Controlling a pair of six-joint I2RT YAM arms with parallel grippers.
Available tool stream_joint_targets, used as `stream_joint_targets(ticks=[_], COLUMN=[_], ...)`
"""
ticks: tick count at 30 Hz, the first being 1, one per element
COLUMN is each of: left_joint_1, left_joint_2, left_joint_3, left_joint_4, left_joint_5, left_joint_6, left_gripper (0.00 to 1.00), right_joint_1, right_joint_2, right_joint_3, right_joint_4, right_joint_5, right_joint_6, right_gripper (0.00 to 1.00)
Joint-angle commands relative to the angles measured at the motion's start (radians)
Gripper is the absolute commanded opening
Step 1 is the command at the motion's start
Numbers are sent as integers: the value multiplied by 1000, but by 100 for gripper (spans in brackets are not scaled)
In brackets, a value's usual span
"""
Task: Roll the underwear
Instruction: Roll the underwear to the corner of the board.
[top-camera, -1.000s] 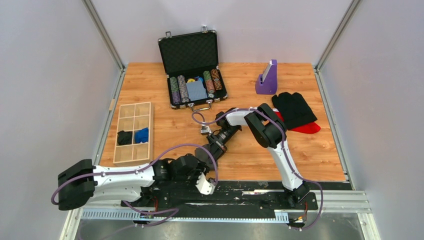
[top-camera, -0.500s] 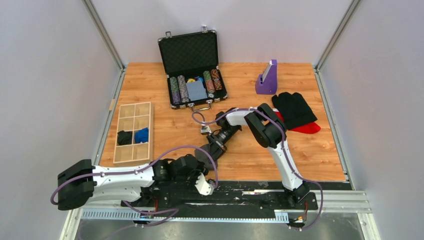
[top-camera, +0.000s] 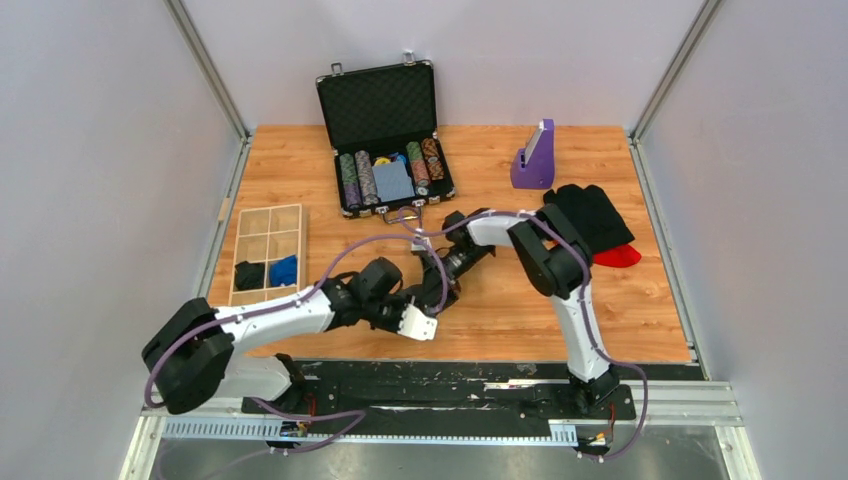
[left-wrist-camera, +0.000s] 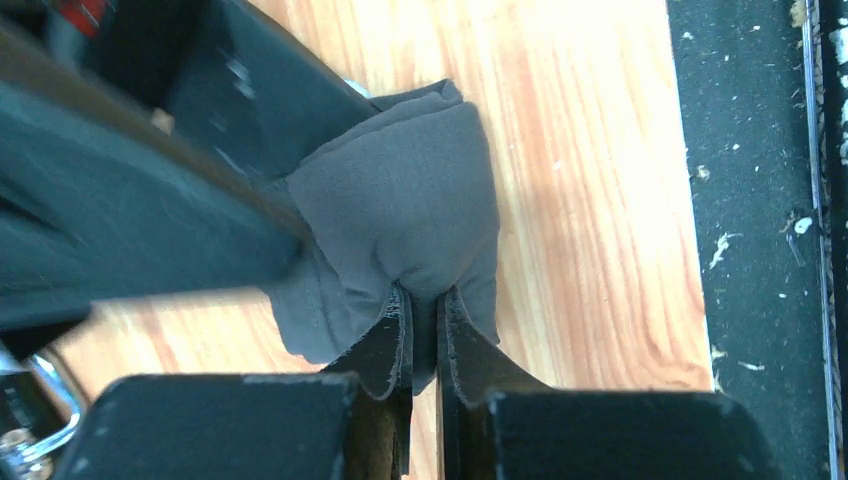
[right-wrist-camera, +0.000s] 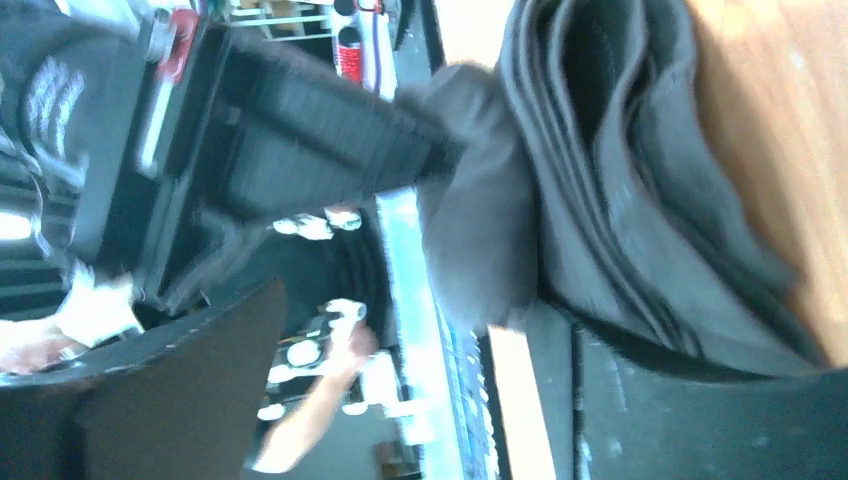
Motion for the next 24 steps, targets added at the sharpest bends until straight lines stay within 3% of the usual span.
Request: stream_joint_targets(ticks=[1, 5, 9, 12, 14, 18, 22, 24], left_joint_1=[121, 192, 285, 329, 349, 378, 384, 388], left_joint_2=[98, 227, 399, 513, 607, 698, 792, 847], left_joint_3=[86, 215, 394, 500, 577, 686, 772, 816], left_joint_4=[-276, -439, -635, -809, -909, -1085, -1217, -1287], left_joint_5=[225, 369, 492, 555, 588, 634, 671, 688], left_joint_6=[82, 184, 294, 353, 407, 524, 586, 613], left_gripper=[4, 3, 2, 2, 1, 0, 0, 0], right_joint_1=[-195, -391, -522, -537, -531, -430, -202, -83], right_joint_2=[-159, -317, -421, -590, -758, -1063, -1197, -1232], right_joint_3=[-60, -36, -60, -189, -358, -643, -755, -811], right_joint_4=[197, 281, 334, 421, 633, 870, 792, 797], right_joint_5=[164, 101, 171, 274, 387, 470, 497, 526], right_joint_6=[74, 107, 91, 47, 59, -64, -350, -451], right_gripper=[100, 100, 100, 100, 100, 100, 100, 95])
